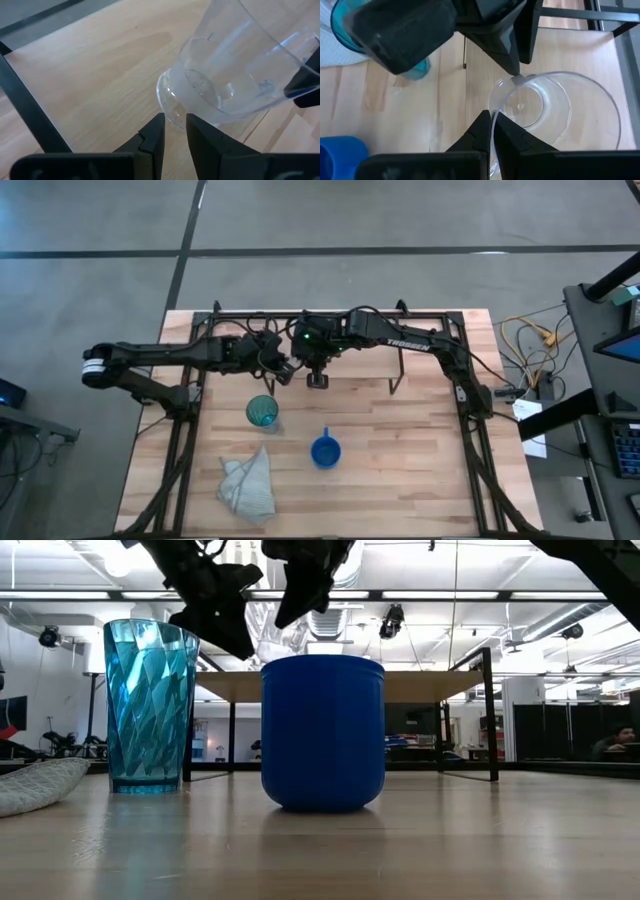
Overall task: Stack small to large cups/mugs on shelf
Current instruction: Put the transparent mug on the shelf
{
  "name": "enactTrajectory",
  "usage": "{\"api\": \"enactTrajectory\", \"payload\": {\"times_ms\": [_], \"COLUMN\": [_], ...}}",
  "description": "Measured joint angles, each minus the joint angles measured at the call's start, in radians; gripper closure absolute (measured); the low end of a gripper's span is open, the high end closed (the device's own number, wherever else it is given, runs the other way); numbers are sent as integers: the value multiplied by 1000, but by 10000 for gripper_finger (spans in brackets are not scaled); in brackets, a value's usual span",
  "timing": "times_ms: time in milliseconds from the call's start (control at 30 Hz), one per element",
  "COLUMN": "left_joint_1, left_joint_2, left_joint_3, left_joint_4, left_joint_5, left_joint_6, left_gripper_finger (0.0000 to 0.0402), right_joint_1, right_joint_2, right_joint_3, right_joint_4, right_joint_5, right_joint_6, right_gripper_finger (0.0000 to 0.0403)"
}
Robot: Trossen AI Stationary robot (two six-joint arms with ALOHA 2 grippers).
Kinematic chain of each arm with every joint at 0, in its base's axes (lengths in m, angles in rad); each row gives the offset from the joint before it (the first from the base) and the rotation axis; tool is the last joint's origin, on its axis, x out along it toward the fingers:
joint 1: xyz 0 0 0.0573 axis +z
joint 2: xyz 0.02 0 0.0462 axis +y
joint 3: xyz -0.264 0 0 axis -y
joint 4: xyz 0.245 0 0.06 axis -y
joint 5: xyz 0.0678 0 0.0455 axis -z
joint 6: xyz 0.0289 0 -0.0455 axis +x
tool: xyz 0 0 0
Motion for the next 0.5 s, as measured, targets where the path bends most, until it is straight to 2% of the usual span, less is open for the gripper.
{"api": "enactTrajectory", "payload": {"times_ms": [333,500], "left_joint_1": [0,0], "left_joint_2": [-33,-38], "left_joint_3": [0,0], "left_joint_4": [2,1], "left_joint_5": [0,-1], "left_joint_6": [0,1], "left_gripper_finger": [336,336], "right_joint_1": [0,0], "right_joint_2": [0,0], "right_joint_3": [-1,-2], "right_joint_4": [6,12], "right_joint_5": [2,2], "right_joint_6": [-31,-80], "right_gripper_finger": [394,379]}}
